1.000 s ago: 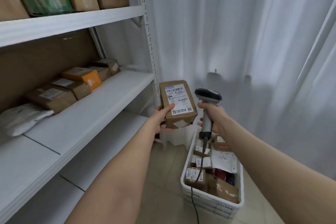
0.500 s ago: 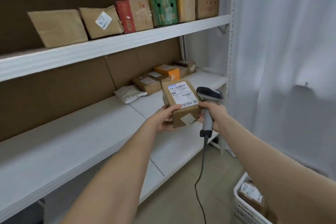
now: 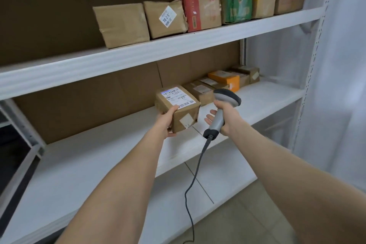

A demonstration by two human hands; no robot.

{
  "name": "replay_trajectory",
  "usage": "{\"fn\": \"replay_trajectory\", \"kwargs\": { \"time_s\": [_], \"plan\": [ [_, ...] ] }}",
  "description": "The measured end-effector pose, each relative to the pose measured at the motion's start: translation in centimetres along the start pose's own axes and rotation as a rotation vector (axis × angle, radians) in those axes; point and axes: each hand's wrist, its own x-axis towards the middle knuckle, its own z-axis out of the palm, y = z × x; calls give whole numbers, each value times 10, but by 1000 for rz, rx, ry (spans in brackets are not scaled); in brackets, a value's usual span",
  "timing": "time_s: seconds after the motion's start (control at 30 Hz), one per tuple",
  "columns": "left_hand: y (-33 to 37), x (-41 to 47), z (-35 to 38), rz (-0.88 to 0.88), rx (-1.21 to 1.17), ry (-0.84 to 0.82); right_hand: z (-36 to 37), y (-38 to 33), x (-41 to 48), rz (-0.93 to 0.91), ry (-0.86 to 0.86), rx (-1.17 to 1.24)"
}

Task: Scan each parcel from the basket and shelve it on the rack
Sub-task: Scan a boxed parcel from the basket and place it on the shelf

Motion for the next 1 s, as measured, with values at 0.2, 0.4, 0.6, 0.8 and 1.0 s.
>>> {"fn": "replay_trajectory", "kwargs": {
  "time_s": [0.2, 0.4, 0.6, 0.8, 1.0],
  "plan": [
    [18, 110, -40, -83, -31, 93, 69, 22, 93, 47, 18, -4],
    [19, 209, -58, -150, -62, 189, 105, 35, 174, 91, 58, -4],
    [11, 268, -54, -171, -99, 177, 107, 43, 222, 126, 131, -48],
    [5, 307, -51, -21, 363, 254, 113, 45, 241, 131, 136, -38],
    [9, 322, -46, 186, 392, 366, 111, 44, 252, 133, 150, -34]
  ]
}}
